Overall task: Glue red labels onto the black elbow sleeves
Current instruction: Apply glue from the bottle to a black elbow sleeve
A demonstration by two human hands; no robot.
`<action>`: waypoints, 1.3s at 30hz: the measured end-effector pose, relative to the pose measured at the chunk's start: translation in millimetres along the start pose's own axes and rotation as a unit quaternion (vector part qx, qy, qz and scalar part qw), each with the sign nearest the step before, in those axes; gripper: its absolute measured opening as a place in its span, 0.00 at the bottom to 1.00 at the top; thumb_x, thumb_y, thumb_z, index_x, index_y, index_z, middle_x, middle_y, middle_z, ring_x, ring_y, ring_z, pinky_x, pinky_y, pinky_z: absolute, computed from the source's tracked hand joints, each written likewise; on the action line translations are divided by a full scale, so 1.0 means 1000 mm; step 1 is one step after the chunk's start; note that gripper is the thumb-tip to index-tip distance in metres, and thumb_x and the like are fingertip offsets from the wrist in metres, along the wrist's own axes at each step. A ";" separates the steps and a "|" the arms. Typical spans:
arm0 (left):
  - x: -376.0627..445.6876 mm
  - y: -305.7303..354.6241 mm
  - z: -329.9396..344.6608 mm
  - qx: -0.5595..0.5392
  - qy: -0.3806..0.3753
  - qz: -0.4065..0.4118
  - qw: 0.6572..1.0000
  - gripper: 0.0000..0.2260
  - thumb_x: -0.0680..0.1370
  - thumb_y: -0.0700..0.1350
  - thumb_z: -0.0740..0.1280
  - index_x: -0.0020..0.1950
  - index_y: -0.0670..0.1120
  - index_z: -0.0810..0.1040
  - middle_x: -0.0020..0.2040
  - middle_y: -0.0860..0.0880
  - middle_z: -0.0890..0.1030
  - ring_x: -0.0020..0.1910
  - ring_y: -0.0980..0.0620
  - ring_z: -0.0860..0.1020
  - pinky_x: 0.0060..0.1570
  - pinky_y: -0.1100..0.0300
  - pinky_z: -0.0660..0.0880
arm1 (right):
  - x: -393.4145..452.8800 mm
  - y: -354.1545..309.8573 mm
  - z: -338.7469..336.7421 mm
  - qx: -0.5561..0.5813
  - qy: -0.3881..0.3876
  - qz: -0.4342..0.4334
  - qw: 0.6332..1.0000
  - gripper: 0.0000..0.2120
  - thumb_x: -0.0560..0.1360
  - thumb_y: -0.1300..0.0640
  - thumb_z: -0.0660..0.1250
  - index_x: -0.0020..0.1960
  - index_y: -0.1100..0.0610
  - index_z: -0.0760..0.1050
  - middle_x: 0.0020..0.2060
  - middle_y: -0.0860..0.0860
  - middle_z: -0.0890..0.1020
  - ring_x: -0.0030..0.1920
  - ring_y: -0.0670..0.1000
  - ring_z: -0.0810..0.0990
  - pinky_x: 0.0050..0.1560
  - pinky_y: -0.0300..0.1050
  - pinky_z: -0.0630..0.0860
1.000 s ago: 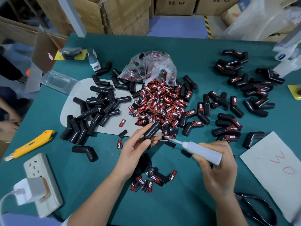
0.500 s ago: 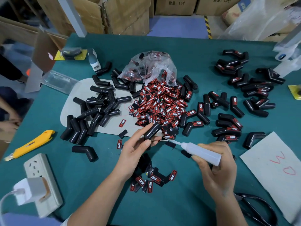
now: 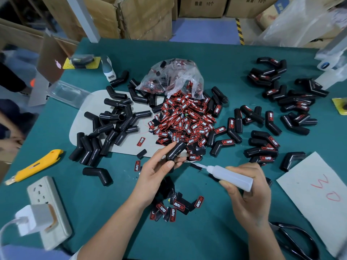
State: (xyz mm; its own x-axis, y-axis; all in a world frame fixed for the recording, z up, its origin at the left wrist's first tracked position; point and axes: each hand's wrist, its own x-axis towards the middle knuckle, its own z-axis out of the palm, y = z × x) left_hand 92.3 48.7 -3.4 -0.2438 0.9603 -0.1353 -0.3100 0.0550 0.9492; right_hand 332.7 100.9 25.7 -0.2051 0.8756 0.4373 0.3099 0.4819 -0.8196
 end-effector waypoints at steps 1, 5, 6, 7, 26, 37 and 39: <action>0.000 0.000 0.000 0.000 -0.001 0.000 1.000 0.20 0.83 0.44 0.68 0.76 0.53 0.77 0.70 0.35 0.78 0.67 0.37 0.81 0.67 0.53 0.77 | 0.000 0.000 0.000 -0.001 0.000 -0.001 1.000 0.12 0.82 0.41 0.68 0.56 0.49 0.77 0.45 0.53 0.82 0.51 0.41 0.77 0.50 0.35 0.72; 0.000 0.000 0.000 0.005 -0.002 0.000 1.000 0.21 0.83 0.45 0.68 0.76 0.53 0.76 0.69 0.35 0.79 0.67 0.38 0.81 0.67 0.53 0.77 | 0.000 0.000 0.000 0.000 -0.006 -0.005 1.000 0.11 0.82 0.41 0.68 0.57 0.47 0.76 0.45 0.52 0.81 0.51 0.41 0.77 0.51 0.33 0.72; 0.000 0.000 0.000 0.004 -0.003 0.001 1.000 0.21 0.82 0.46 0.68 0.76 0.53 0.76 0.69 0.35 0.79 0.67 0.38 0.81 0.67 0.53 0.77 | 0.000 0.001 -0.001 0.000 -0.005 -0.004 1.000 0.12 0.82 0.41 0.68 0.58 0.48 0.76 0.45 0.53 0.81 0.51 0.41 0.77 0.51 0.33 0.72; 0.000 0.000 0.000 0.004 -0.003 0.002 1.000 0.21 0.82 0.46 0.68 0.76 0.53 0.76 0.69 0.36 0.79 0.67 0.37 0.81 0.68 0.52 0.77 | 0.000 0.002 0.000 -0.002 -0.003 -0.003 1.000 0.12 0.82 0.41 0.68 0.58 0.48 0.77 0.45 0.54 0.82 0.51 0.41 0.77 0.51 0.33 0.72; 0.000 -0.003 -0.002 -0.041 -0.006 -0.022 0.999 0.20 0.84 0.45 0.67 0.77 0.52 0.76 0.65 0.39 0.83 0.68 0.37 0.80 0.68 0.51 0.76 | 0.000 0.003 0.000 0.000 -0.005 -0.005 1.000 0.12 0.82 0.41 0.68 0.56 0.50 0.77 0.45 0.53 0.81 0.50 0.41 0.77 0.51 0.33 0.72; 0.000 0.002 0.002 -0.087 -0.005 -0.040 0.995 0.20 0.82 0.45 0.67 0.75 0.52 0.77 0.67 0.39 0.82 0.67 0.37 0.81 0.64 0.53 0.78 | 0.000 0.004 -0.001 -0.009 0.010 -0.002 1.000 0.14 0.82 0.42 0.68 0.56 0.52 0.77 0.47 0.49 0.81 0.52 0.40 0.77 0.52 0.32 0.71; 0.000 0.003 0.002 -0.093 -0.006 -0.046 0.995 0.20 0.82 0.45 0.67 0.75 0.52 0.77 0.66 0.39 0.83 0.67 0.38 0.81 0.64 0.54 0.78 | 0.000 0.004 0.000 -0.008 0.008 -0.001 1.000 0.15 0.82 0.42 0.68 0.56 0.54 0.77 0.47 0.49 0.81 0.52 0.40 0.77 0.52 0.32 0.71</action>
State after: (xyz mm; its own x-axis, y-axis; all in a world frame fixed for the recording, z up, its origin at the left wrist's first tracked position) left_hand 93.3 49.3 -0.4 -0.1961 0.9569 -0.2143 -0.4946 0.0922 0.8642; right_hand 334.0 102.8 22.6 -0.1917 0.8746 0.4454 0.3246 0.4847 -0.8122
